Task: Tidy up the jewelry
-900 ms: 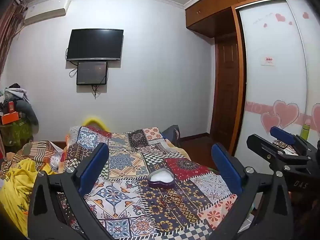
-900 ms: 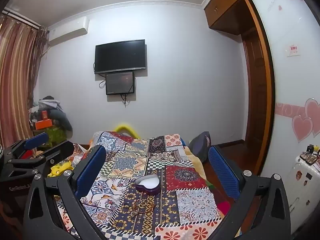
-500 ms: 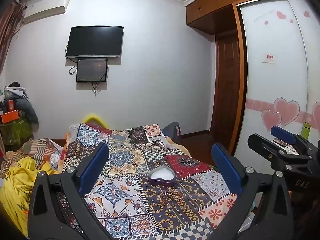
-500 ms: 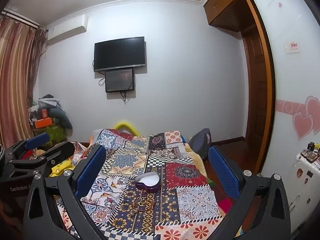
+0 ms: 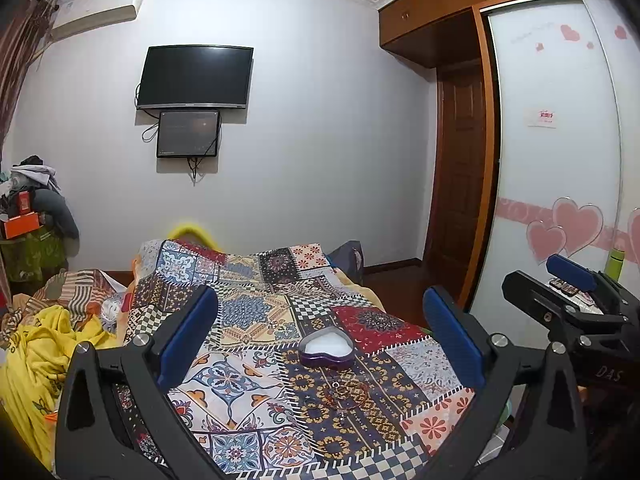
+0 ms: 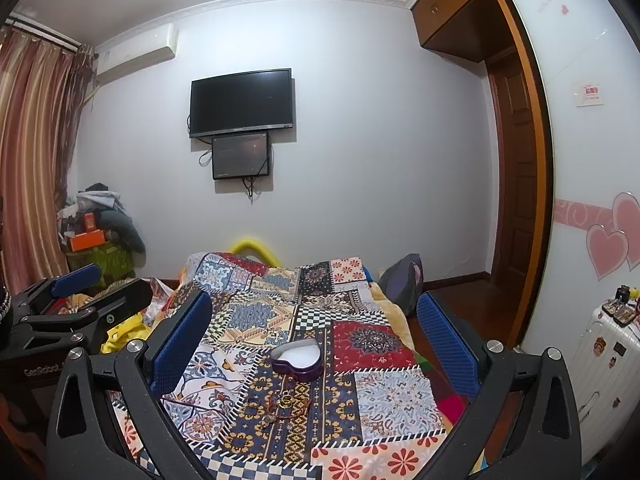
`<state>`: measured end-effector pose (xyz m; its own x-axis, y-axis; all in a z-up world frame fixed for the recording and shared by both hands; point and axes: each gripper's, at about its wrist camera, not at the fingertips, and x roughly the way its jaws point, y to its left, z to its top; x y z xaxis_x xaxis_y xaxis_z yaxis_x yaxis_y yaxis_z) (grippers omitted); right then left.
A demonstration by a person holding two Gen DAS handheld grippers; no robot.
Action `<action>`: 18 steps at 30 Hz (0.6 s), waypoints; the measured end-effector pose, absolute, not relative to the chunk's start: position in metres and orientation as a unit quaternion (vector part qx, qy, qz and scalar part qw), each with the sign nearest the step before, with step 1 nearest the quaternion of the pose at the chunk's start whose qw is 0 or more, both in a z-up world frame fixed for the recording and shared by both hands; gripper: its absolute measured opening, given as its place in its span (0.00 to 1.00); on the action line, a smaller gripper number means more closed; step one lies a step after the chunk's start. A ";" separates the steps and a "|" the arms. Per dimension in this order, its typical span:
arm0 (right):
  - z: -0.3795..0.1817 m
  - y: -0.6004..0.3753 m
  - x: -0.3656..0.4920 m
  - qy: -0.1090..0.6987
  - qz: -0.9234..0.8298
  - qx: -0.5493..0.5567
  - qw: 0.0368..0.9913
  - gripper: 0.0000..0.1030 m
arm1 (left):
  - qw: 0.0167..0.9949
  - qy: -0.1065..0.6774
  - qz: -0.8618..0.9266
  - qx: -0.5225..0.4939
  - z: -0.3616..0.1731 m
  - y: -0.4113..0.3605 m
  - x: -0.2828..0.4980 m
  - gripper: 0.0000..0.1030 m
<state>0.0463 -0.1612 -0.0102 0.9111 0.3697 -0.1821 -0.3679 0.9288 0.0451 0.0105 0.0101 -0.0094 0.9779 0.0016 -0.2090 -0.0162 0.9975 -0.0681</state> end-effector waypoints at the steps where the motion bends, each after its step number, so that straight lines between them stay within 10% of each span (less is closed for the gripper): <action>1: -0.010 -0.161 0.046 0.094 0.189 0.004 0.978 0.99 | 0.994 0.105 0.005 -0.035 -0.010 0.010 0.011 1.00; 18: -0.008 -0.160 0.046 0.098 0.188 0.004 0.977 0.99 | 0.993 0.108 0.003 -0.037 -0.011 0.008 0.014 1.00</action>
